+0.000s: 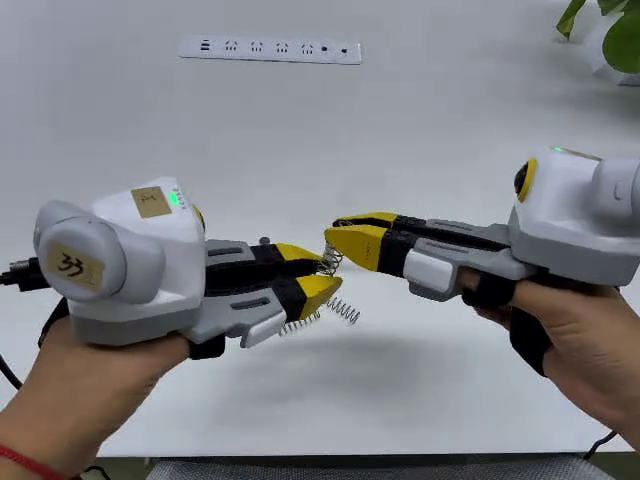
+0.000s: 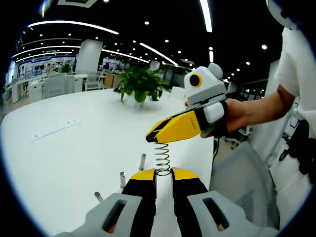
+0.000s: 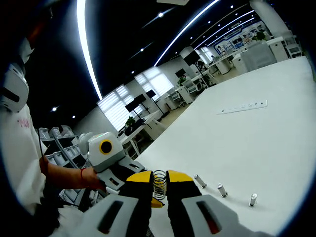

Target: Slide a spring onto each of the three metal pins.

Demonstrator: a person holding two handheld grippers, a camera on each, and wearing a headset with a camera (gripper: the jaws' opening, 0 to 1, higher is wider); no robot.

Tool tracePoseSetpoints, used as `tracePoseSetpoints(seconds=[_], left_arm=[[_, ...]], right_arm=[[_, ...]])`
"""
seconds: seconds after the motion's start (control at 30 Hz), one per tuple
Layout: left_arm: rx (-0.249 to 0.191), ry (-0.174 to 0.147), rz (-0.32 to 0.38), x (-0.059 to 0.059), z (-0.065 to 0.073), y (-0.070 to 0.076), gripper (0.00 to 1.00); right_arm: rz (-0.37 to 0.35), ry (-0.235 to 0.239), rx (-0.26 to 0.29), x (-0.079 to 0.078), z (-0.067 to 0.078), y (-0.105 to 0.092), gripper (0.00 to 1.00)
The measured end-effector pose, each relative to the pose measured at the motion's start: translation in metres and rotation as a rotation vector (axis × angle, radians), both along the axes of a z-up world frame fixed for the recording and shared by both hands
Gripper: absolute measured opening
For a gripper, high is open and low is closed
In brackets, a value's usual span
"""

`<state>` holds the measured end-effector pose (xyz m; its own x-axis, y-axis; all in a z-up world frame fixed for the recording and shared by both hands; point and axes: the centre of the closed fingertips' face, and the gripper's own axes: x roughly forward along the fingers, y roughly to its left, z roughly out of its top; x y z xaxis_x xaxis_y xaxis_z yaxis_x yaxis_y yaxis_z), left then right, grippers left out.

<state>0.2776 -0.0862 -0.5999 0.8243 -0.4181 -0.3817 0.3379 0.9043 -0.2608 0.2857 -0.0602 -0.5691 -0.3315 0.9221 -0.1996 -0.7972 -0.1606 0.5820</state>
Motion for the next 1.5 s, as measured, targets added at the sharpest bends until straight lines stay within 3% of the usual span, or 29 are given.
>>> tracePoseSetpoints(seconds=[0.07, 0.47, 0.87, 0.97, 1.13, 1.5], left_arm=[[-0.005, -0.002, 0.002, 0.000, 0.000, -0.001, 0.12], [-0.010, -0.005, 0.002, 0.001, 0.001, -0.001, 0.11], [0.004, -0.018, -0.018, 0.000, -0.001, -0.001, 0.10], [0.002, -0.020, -0.027, -0.001, -0.001, -0.003, 0.10], [0.005, -0.021, -0.042, -0.002, -0.001, -0.006, 0.10], [0.026, -0.027, -0.079, -0.004, -0.002, -0.010, 0.10]], right_arm=[[0.016, -0.044, -0.010, 0.000, -0.001, -0.001, 0.11], [0.048, -0.094, -0.010, 0.000, 0.003, 0.000, 0.11], [0.129, -0.210, -0.031, -0.005, 0.002, -0.002, 0.12], [0.164, -0.244, -0.045, -0.006, 0.001, -0.003, 0.18], [0.311, -0.367, -0.083, -0.010, -0.001, -0.012, 0.22], [0.717, -0.632, -0.168, -0.017, 0.008, -0.023, 0.24]])
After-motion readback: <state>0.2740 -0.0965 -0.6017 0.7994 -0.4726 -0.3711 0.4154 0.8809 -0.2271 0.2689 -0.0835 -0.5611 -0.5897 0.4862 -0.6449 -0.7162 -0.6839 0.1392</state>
